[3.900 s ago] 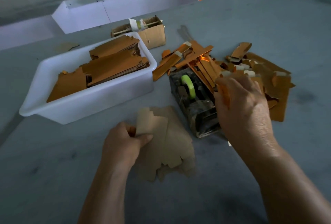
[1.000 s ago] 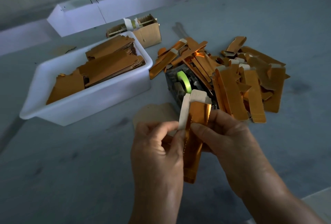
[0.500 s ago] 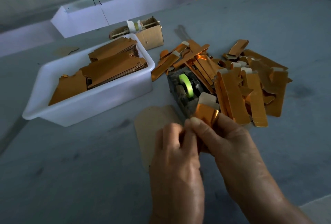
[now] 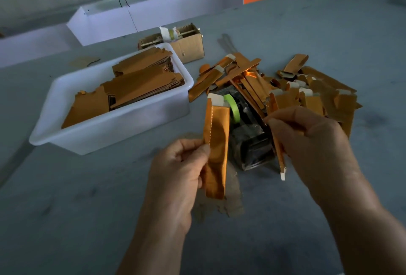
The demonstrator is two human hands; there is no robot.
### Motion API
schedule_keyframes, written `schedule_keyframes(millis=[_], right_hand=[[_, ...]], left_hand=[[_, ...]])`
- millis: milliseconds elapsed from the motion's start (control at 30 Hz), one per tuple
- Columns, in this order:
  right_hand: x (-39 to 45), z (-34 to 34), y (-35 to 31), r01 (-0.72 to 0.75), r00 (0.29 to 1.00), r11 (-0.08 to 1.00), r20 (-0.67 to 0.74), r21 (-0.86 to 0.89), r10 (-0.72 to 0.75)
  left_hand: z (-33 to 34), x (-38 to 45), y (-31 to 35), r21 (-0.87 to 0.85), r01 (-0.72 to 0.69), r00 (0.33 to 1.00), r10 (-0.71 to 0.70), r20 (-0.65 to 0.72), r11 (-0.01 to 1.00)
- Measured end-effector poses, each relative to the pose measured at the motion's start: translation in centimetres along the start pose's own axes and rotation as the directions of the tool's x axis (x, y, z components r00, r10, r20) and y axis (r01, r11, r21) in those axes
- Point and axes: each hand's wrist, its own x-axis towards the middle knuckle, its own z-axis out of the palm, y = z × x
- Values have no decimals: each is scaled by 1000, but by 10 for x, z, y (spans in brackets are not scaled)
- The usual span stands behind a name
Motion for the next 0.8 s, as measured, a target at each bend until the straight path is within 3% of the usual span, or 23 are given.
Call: schedule_keyframes(millis=[200,433,633,733,800], right_hand=[[12,3,4,-29,977,985,203,-170,64],[14,11,4,-32,978,973,192,-230,77],[14,17,3,-84,981,992,169,-91,99],[7,18,0,-234,964,940,182,248,192],[2,16,1,-272,959,895,177,354,222]], left_hand=[[11,3,3,-46,69,996,-67,54,997],[23,1,4,-122,86,991,-73,111,989],[35,2,3,-159,108,989,-90,114,981],[36,0,0,-158,78,993,-63,96,984],[36,-1,-1,-148,61,994,-47,96,987]])
